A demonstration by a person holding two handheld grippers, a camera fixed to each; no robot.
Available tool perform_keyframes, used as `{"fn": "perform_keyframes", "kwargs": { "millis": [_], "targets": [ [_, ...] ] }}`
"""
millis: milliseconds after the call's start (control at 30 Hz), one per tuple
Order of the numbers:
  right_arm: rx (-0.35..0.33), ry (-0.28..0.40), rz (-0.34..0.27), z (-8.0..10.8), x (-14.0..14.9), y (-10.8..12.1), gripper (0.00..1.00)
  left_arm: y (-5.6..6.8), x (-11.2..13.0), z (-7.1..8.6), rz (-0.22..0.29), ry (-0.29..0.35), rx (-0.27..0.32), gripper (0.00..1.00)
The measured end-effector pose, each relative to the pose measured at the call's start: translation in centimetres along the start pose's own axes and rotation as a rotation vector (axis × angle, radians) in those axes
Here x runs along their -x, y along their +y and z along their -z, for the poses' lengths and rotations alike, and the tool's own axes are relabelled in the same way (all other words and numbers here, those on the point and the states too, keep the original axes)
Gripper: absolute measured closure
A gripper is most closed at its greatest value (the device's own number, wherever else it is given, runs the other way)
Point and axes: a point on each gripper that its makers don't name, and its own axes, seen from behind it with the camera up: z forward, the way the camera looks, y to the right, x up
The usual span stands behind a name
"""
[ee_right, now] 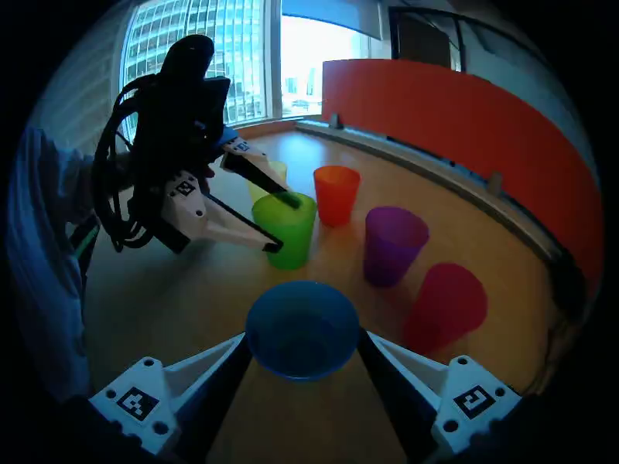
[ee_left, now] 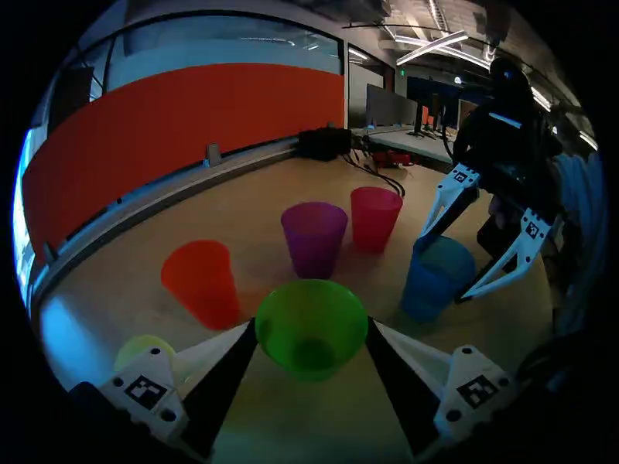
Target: Pour water
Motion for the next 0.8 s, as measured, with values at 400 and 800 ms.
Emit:
{"fn": "perform_keyframes", "kwargs": {
  "millis": [400, 800],
  "targets": [
    [-0.001, 0.005, 0.002, 0.16, -0.12, -0.02, 0.00, -0.13, 0.19, -0.33, -0.026, -0.013, -0.011, 0.03],
    [-0.001, 0.009, 0.004, 0.32, -0.15, -0.14, 0.02, -0.14, 0.56, -0.41, -0.040, -0.025, -0.016, 0.14]
  ]
}}
